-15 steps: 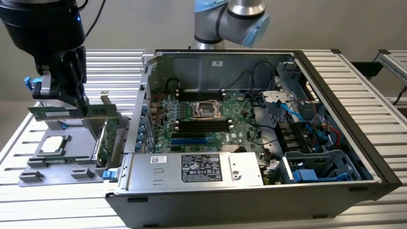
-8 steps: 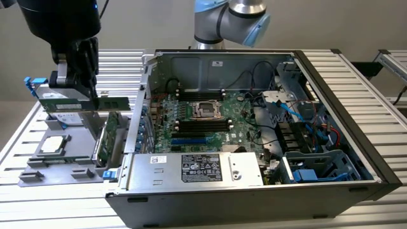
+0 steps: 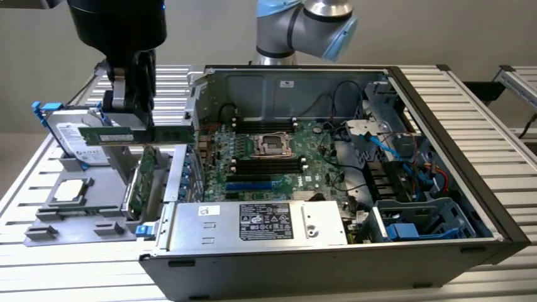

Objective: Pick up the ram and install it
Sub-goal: 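Pick up the ram and move it above insertion slot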

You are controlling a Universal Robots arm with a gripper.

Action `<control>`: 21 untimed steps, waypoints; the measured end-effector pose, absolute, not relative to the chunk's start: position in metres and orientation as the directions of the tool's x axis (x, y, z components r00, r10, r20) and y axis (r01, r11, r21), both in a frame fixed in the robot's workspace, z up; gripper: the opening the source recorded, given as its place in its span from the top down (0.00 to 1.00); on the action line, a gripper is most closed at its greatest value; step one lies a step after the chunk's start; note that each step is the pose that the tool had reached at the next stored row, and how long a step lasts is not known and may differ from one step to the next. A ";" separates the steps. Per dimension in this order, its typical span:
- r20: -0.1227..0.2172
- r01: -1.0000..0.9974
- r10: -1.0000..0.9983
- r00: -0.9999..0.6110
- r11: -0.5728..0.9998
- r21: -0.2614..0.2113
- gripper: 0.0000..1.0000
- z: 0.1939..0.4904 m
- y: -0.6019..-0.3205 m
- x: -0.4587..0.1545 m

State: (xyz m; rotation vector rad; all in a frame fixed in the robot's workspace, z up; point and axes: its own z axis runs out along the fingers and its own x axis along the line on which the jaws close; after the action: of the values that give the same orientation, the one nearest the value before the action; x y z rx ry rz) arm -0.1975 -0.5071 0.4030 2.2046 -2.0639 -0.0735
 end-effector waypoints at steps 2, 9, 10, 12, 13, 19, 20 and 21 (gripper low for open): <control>0.047 -0.990 -0.997 0.069 -0.063 0.125 0.86 0.403 -0.506 -0.189; 0.046 -0.989 -0.997 0.069 -0.063 0.131 0.86 0.403 -0.503 -0.160; 0.046 -0.989 -0.997 0.069 -0.063 0.131 0.86 0.403 -0.503 -0.155; 0.046 -0.989 -0.997 0.069 -0.063 0.132 0.86 0.403 -0.501 -0.146; 0.046 -0.989 -0.997 0.069 -0.063 0.133 0.86 0.403 -0.501 -0.142; 0.046 -0.989 -0.997 0.069 -0.063 0.134 0.86 0.403 -0.496 -0.115; 0.046 -0.989 -0.997 0.069 -0.063 0.134 0.86 0.403 -0.496 -0.110; 0.046 -0.989 -0.997 0.069 -0.063 0.134 0.86 0.403 -0.495 -0.105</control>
State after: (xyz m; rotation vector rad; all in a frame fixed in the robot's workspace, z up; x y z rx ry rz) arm -0.1054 -0.4952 0.4027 2.1981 -2.0569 -0.0879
